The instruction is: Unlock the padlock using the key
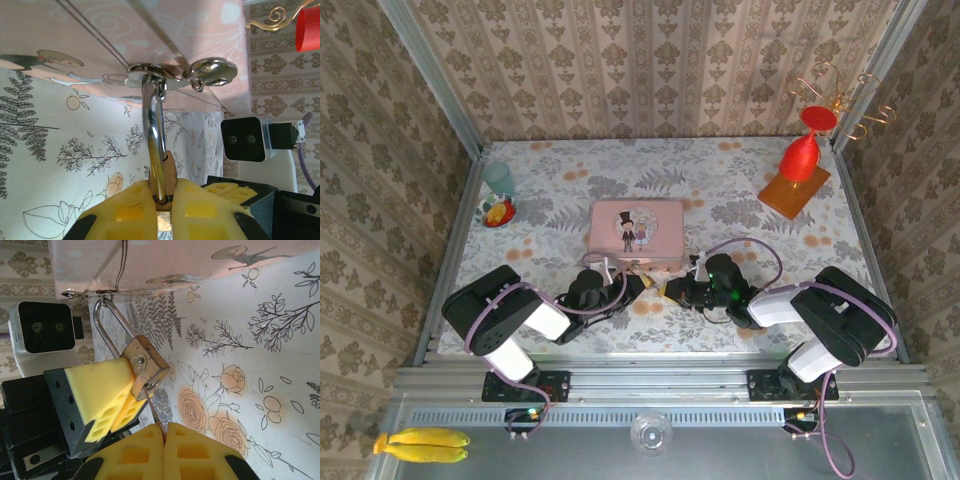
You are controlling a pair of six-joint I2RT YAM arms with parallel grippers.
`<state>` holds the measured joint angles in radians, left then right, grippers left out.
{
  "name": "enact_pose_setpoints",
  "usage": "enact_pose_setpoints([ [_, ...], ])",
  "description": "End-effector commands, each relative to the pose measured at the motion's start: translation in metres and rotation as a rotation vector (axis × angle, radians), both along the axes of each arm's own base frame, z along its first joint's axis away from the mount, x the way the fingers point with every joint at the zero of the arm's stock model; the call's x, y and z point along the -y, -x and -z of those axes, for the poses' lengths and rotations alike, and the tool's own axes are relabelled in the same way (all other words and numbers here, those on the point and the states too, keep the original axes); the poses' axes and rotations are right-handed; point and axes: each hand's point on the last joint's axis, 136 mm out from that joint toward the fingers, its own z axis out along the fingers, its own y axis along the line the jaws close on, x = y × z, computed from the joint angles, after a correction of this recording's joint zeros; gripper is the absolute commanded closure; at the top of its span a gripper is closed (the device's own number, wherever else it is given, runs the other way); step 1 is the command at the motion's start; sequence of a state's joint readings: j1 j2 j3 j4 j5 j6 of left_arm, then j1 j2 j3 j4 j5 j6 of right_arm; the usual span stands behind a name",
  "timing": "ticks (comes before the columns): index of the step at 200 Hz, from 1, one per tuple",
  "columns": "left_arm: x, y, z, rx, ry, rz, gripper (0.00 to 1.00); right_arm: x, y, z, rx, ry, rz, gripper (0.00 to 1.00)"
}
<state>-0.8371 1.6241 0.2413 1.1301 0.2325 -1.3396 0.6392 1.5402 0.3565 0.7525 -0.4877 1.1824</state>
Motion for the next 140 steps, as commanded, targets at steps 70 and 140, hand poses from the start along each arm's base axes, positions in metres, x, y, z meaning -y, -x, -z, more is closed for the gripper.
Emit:
enact_pose_setpoints([
  [70, 0.011, -0.004, -0.047, 0.122, 0.134, 0.022, 1.0, 0.004, 0.008, 0.01, -0.022, -0.004, -0.011, 1.0],
  [140, 0.009, -0.007, -0.05, 0.117, 0.146, 0.015, 1.0, 0.006, 0.012, 0.007, -0.023, -0.013, -0.009, 1.0],
])
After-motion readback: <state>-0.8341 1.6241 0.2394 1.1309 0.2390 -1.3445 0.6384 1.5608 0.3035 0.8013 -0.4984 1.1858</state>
